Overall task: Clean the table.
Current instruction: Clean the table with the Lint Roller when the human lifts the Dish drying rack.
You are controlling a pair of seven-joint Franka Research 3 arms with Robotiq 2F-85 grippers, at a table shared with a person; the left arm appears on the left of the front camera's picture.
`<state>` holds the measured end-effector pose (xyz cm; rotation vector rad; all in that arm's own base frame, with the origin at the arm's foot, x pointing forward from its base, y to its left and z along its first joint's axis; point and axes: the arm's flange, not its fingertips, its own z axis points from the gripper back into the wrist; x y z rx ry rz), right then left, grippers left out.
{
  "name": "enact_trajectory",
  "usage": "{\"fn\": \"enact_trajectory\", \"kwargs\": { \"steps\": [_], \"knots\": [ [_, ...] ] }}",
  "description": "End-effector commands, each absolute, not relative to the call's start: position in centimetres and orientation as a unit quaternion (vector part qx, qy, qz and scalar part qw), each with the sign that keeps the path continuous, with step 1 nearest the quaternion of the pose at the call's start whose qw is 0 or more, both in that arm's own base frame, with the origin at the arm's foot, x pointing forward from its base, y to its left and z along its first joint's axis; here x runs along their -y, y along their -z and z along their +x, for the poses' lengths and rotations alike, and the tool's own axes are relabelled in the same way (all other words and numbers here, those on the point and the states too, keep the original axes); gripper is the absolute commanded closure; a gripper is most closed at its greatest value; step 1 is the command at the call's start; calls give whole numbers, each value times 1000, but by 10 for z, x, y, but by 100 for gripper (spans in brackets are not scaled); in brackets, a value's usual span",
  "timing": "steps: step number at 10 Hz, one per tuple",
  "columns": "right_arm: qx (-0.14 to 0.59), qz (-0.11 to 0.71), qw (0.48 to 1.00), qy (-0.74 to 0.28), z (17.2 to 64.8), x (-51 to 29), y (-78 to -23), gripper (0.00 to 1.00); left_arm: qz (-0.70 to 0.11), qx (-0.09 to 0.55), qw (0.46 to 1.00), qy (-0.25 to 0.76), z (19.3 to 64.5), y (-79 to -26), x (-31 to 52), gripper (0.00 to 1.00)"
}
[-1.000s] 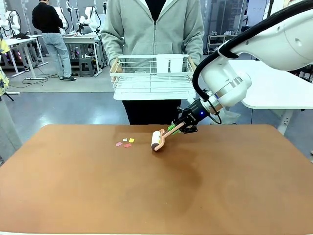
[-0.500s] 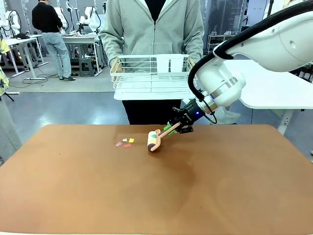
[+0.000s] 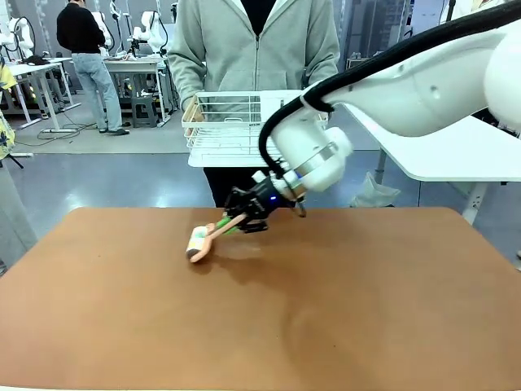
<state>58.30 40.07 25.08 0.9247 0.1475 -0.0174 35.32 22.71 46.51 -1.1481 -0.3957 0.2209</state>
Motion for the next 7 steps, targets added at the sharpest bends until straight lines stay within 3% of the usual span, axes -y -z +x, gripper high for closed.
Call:
{"fn": "enact_trajectory", "kwargs": {
  "steps": [1,3,7],
  "knots": [
    [-101,429,898,2,577,-442,-232,79,-541,191,813,-100,352,-467,-229,0],
    [-86,428,899,-14,575,-470,-243,79,-541,191,813,-100,352,-467,-229,0],
    [-59,454,889,0,583,-450,-271,79,-541,191,813,-100,352,-467,-229,0]
  ]
}}
